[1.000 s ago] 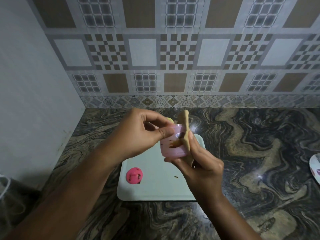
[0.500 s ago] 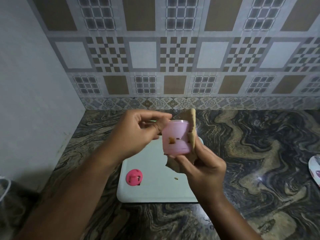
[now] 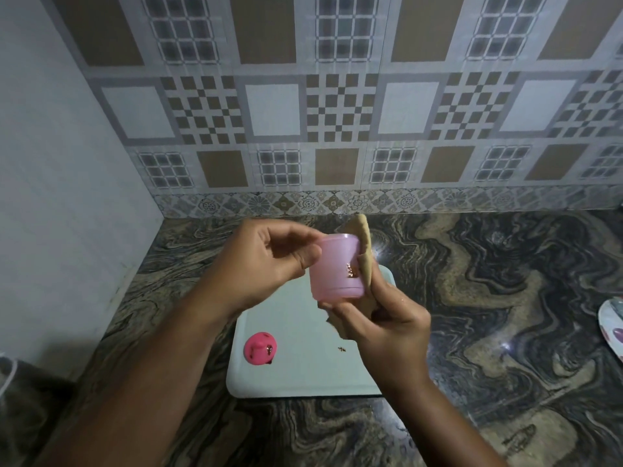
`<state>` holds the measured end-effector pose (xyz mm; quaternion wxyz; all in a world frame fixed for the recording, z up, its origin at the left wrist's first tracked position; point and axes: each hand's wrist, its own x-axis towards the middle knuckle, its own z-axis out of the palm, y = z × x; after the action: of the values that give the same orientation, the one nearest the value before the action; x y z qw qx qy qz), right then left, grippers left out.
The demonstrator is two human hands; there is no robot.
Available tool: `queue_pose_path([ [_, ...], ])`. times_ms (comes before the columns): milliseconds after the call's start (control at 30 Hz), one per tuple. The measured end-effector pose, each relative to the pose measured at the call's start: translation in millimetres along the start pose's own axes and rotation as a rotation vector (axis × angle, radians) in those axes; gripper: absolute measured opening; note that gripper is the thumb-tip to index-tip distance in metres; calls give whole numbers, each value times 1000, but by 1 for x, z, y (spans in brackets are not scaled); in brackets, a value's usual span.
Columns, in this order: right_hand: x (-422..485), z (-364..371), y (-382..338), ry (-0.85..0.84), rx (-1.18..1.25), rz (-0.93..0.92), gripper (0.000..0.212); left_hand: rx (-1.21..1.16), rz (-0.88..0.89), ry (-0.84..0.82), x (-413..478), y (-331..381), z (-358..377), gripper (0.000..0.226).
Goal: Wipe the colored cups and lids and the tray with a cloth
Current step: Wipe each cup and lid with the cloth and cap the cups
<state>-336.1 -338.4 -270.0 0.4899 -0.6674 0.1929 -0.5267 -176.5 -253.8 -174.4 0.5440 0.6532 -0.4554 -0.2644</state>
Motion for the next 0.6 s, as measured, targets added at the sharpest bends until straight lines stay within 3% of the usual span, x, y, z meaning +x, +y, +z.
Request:
queue_pose_path([
  [167, 1, -1, 0, -60, -365, -294, 74, 143, 57, 24, 1, 3, 4, 20],
  [267, -1, -1, 2, -35, -343, -283, 74, 179, 100, 55, 0, 2, 9, 26],
  [400, 0, -3, 0, -6, -173, -125, 74, 30, 6, 49, 0, -9, 7, 24],
  [500, -4, -1, 3, -34, -317, -229, 72, 28, -10, 58, 1, -6, 7, 17],
  [600, -6, -1, 7, -46, -418, -343, 63, 212, 95, 46, -1, -1, 14, 9],
])
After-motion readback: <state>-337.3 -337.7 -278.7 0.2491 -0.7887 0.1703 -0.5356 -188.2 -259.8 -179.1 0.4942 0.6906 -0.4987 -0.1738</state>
